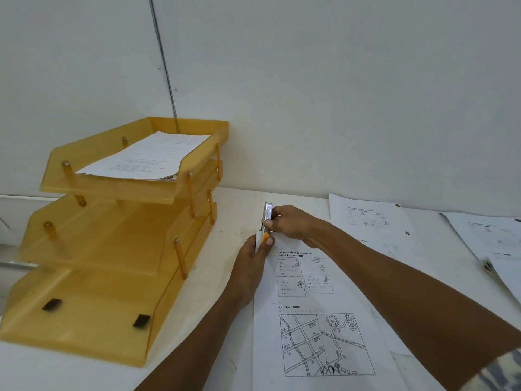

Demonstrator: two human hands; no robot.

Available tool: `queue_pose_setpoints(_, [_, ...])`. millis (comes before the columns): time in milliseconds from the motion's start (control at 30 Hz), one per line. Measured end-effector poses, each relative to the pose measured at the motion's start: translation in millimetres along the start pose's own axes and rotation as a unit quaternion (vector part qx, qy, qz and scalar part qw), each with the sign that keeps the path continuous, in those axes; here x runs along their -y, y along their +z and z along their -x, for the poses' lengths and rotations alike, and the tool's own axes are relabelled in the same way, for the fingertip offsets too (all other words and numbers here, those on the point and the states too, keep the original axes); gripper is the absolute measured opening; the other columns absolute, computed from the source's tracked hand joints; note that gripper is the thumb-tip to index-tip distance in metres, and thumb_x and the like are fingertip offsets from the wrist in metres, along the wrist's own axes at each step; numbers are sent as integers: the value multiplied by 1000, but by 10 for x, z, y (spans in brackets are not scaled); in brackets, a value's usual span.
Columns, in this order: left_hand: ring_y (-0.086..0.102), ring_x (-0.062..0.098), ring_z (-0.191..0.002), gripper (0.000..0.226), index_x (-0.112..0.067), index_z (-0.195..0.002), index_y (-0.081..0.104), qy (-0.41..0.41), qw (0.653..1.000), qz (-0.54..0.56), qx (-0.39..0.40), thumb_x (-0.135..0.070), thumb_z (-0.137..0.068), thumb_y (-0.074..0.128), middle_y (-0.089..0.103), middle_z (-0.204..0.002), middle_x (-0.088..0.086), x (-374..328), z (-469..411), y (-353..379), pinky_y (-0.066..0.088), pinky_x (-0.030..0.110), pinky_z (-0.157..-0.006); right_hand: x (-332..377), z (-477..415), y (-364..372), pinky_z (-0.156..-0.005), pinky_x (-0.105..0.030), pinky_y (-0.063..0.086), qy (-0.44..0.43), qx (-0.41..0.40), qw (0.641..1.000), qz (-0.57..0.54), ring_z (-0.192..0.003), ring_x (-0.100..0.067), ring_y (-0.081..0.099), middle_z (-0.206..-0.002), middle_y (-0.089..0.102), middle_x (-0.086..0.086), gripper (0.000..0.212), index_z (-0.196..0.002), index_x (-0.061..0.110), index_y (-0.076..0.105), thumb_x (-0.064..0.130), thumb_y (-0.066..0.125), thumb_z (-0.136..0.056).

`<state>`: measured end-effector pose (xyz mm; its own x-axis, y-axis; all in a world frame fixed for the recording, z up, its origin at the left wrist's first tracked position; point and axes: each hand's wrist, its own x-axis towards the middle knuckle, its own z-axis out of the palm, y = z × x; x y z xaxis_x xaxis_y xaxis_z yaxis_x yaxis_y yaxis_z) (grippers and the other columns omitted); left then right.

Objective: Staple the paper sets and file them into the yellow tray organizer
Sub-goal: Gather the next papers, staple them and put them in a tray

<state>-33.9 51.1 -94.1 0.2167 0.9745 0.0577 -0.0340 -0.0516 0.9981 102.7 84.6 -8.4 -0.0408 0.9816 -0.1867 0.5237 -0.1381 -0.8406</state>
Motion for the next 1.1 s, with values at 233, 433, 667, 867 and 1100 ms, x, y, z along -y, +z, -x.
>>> queue_pose_setpoints(233, [68, 12, -102, 30, -19, -115, 63, -3, 1000, -2, -15, -44, -101, 56, 73, -111, -1, 24, -50, -14, 50, 23, -82, 38, 46, 34, -69, -20, 48, -8, -4, 1000, -11, -90, -17, 61, -101, 66, -5, 8, -101, 13, 62, 12, 56, -98])
queue_pose_setpoints(433, [68, 13, -105, 31, -19, -117, 62, -4, 1000, -1, -21, -45, -100, 57, 72, -113, 0, 43, -83, -8, 55, 28, -87, 62, 26, 49, -72, -22, 48, -14, -15, 1000, -3, -94, -19, 60, -104, 66, -8, 9, -105, 12, 62, 13, 56, -98])
queue_pose_setpoints(667, [75, 25, -103, 39, -22, -131, 60, -49, 998, 42, 13, -30, -95, 71, 75, -119, 7, 100, -116, -77, 60, 46, -93, -23, 32, -25, -87, -36, 53, 7, -30, 996, -84, -103, -22, 69, -114, 70, -8, 15, -109, 9, 62, 16, 53, -101])
queue_pose_setpoints(867, [74, 26, -102, 33, -18, -114, 64, -61, 997, 8, -46, -42, -92, 69, 76, -111, 6, 110, -112, -55, 56, 54, -98, -122, 101, -356, -72, -28, 45, -22, -183, 974, -132, -86, -19, 72, -113, 71, -8, 13, -110, 10, 56, 16, 49, -101])
queue_pose_setpoints(1100, [68, 31, -105, 22, -11, -105, 68, -74, 994, 51, -58, -31, -98, 63, 74, -112, 10, 58, -91, -65, 50, 36, -86, -816, 633, -1025, -88, -43, 50, 67, -244, 939, 232, -88, -27, 64, -89, 67, -2, 31, -93, 16, 54, 45, 44, -99])
